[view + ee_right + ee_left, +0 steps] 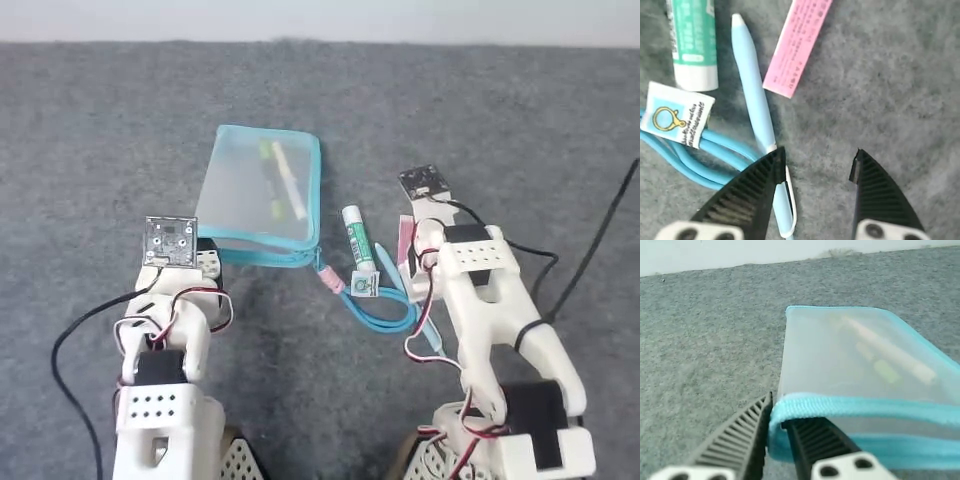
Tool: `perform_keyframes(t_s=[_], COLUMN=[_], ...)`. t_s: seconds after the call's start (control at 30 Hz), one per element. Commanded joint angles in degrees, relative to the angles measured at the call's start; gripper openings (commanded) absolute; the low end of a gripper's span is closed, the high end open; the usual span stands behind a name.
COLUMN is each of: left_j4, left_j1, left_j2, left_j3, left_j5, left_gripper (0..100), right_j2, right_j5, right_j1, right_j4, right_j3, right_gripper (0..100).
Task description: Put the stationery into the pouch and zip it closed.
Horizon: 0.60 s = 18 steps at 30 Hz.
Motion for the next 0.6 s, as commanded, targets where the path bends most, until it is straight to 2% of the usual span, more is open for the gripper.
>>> perform_keyframes(t_s=[0.0, 0.27, 0.57], left_j4=[-1.8, -1.9, -2.1], left_j1=[0.4, 0.4, 1.1], left_j2=[-0.1, -0.1, -0.1], left_j3=[-1.3, -1.3, -1.3], left_j5=[-0.2, -0.2, -0.3], left_gripper=[1, 1, 1], right_j2=[-1.0, -0.6, -0.6], right_j5=[-0.4, 4.6, 8.2], right_j1=[0.5, 0.7, 0.4], right_j4=[-0.7, 10.3, 9.6], right_j3=[-0.3, -6.2, -1.1], right_gripper=[21.3, 21.3, 21.3])
